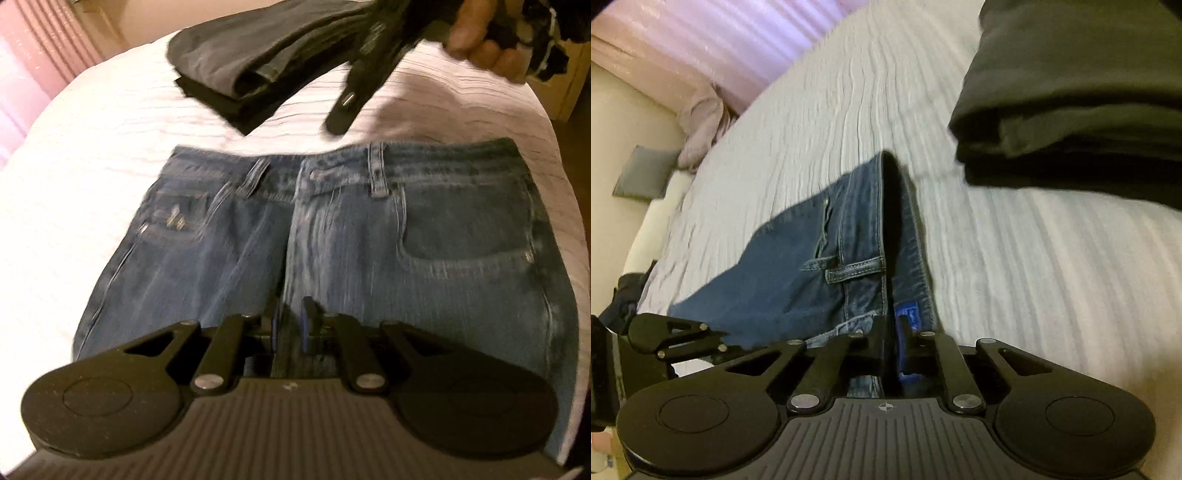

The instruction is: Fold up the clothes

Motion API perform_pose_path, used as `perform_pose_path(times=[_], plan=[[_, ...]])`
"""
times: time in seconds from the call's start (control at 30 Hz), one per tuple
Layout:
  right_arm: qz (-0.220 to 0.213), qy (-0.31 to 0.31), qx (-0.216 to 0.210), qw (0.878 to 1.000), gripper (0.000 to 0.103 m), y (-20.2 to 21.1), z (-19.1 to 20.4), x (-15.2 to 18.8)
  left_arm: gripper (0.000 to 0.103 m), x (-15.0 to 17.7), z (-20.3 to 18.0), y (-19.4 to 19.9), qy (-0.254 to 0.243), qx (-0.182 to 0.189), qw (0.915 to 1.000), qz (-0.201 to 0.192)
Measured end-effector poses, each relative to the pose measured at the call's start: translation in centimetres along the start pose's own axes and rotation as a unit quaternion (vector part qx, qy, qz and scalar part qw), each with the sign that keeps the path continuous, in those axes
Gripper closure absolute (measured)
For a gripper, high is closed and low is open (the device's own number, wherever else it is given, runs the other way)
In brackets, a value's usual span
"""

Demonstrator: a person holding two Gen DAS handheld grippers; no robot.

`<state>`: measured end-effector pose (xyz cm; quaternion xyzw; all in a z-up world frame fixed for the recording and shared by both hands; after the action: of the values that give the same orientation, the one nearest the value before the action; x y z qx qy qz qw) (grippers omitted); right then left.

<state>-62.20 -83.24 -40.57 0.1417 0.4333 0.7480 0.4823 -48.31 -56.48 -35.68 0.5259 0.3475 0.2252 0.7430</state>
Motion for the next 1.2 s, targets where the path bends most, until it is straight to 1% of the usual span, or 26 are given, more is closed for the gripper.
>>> perform_pose_path(times=[0.07,0.1,0.13,0.17,0.2,0.27,0.33,0.4,0.53,0.6,0.7,0.83,0.9,0.93,0.97,1.0,1.07,1.1,1.17,1.2], plan=[[-0.011,-0.016,0.007,1.000,0.091,1.6,-0.3,1.5,0.093,2.2,0.3,1.4,0.016,-0.006,0.9998,0.008],[-0.015,-0.026,0.013,0.999,0.086,2.4,-0.4,2.4,0.093,3.4,0.4,2.2,0.027,-0.009,0.9995,0.014],[-0.017,-0.034,0.017,0.999,0.069,2.9,-0.3,3.7,0.093,4.8,0.5,3.0,0.040,-0.012,0.9989,0.022],[-0.019,-0.041,0.022,0.999,0.045,3.4,-0.1,5.0,0.093,6.2,0.5,3.8,0.053,-0.017,0.9980,0.031],[-0.021,-0.048,0.027,0.998,0.038,4.0,0.0,6.3,0.093,7.7,0.4,4.5,0.064,-0.022,0.9968,0.042],[-0.019,-0.070,0.034,0.997,0.037,4.5,0.1,8.9,0.093,10.5,0.1,6.0,0.086,-0.033,0.9936,0.066],[-0.012,-0.099,0.038,0.994,0.037,4.6,0.1,11.2,0.093,13.5,-0.3,7.2,0.109,-0.043,0.9885,0.096],[0.009,-0.110,0.061,0.992,0.037,3.7,0.4,13.1,0.091,16.7,-0.7,8.4,0.132,-0.053,0.9816,0.127],[0.025,-0.156,0.070,0.985,0.037,2.7,0.4,14.9,0.088,22.9,-1.6,11.2,0.170,-0.072,0.9679,0.170],[0.008,-0.178,0.093,0.980,0.037,3.1,1.2,15.4,0.086,25.7,-2.0,12.4,0.174,-0.081,0.9640,0.184],[-0.019,-0.183,0.168,0.968,0.037,3.7,4.1,16.2,0.084,30.4,-2.2,14.1,0.176,-0.091,0.9607,0.194],[-0.061,-0.123,0.224,0.965,0.037,3.4,10.7,17.2,0.079,36.9,-1.5,16.0,0.175,-0.097,0.9612,0.190],[-0.057,-0.091,0.200,0.974,0.037,1.7,14.7,17.9,0.069,40.2,-1.1,17.0,0.174,-0.100,0.9614,0.188],[-0.055,-0.074,0.188,0.978,0.037,0.9,16.7,18.2,0.067,41.8,-1.0,17.4,0.174,-0.102,0.9615,0.187],[-0.053,-0.058,0.177,0.981,0.037,0.0,18.7,18.5,0.062,43.5,-0.8,17.9,0.167,-0.106,0.9623,0.186],[-0.037,-0.026,0.167,0.985,0.037,-1.5,21.1,18.7,0.058,45.1,-0.5,18.2,0.159,-0.110,0.9634,0.186],[-0.006,0.038,0.147,0.988,0.037,-4.6,25.9,19.1,0.055,48.5,0.6,18.7,0.144,-0.113,0.9655,0.185],[0.010,0.070,0.136,0.988,0.037,-6.2,28.3,19.3,0.054,50.2,1.2,18.8,0.138,-0.112,0.9666,0.185],[0.044,0.130,0.118,0.983,0.037,-9.2,32.7,19.7,0.052,53.1,3.1,18.8,0.130,-0.108,0.9683,0.184],[0.063,0.162,0.110,0.979,0.037,-10.7,34.9,19.8,0.049,54.3,4.0,18.7,0.126,-0.104,0.9690,0.185]])
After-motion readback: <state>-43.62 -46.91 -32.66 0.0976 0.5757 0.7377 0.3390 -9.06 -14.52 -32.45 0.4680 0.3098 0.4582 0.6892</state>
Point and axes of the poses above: each gripper's, at about its wrist camera, not at the fingertips, and y roughly against the way its jaws point, z to its left, x to its underside, the point moved 1 cm from there along -y, roughly the way its jaws point, and after that the axes turned 11 degrees about z, right-handed, at the moved point
